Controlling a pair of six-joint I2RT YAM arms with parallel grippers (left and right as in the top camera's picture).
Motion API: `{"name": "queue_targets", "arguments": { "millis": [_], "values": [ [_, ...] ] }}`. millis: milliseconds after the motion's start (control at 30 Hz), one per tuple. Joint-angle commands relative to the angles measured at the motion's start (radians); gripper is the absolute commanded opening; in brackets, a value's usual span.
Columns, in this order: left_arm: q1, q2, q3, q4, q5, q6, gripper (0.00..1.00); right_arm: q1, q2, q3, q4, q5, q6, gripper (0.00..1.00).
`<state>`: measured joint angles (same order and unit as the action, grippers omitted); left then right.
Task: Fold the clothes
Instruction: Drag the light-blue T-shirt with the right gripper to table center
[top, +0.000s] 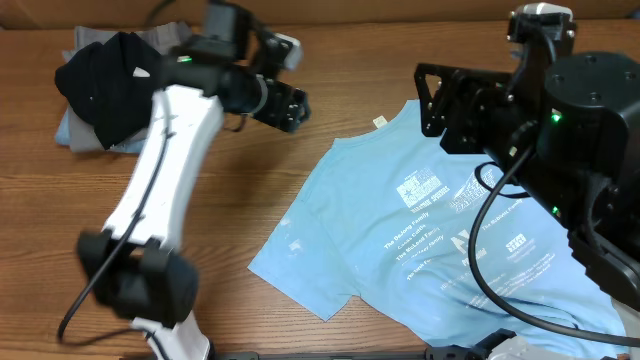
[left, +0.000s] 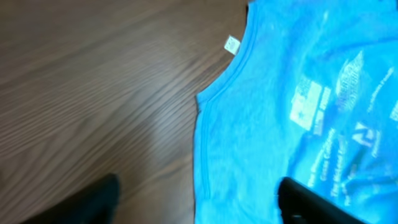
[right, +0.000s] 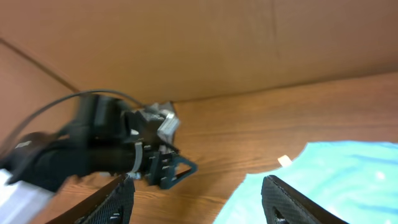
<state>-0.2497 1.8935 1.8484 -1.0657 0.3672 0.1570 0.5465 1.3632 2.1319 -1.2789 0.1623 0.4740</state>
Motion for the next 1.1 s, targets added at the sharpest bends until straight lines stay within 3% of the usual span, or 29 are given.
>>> {"name": "queue_targets", "arguments": {
  "millis": [0,100,367,600,767,1067],
  "values": [
    [-0.048,0.108,0.012,0.046,-0.006,0.030,0.79,-0.022,-0.006,0.017,-0.024,0.028,0.025,0.69],
    [-0.088,0.201,0.012,0.119,-0.001,0.030,0.90,-0.032,-0.006,0.017,-0.047,0.029,0.025,0.69],
    [-0.152,0.365,0.012,0.222,-0.087,0.031,0.95,-0.032,-0.006,0.017,-0.087,0.054,0.025,0.69],
    [-0.163,0.456,0.012,0.225,-0.092,0.029,0.79,-0.032,-0.006,0.016,-0.121,0.074,0.025,0.69],
    [-0.164,0.463,0.012,0.226,-0.092,0.030,0.61,-0.032,-0.006,0.016,-0.123,0.073,0.025,0.69],
    [-0.169,0.492,-0.014,0.225,-0.078,0.029,0.45,-0.032,-0.006,0.016,-0.158,0.074,0.025,0.68]
  ]
}}
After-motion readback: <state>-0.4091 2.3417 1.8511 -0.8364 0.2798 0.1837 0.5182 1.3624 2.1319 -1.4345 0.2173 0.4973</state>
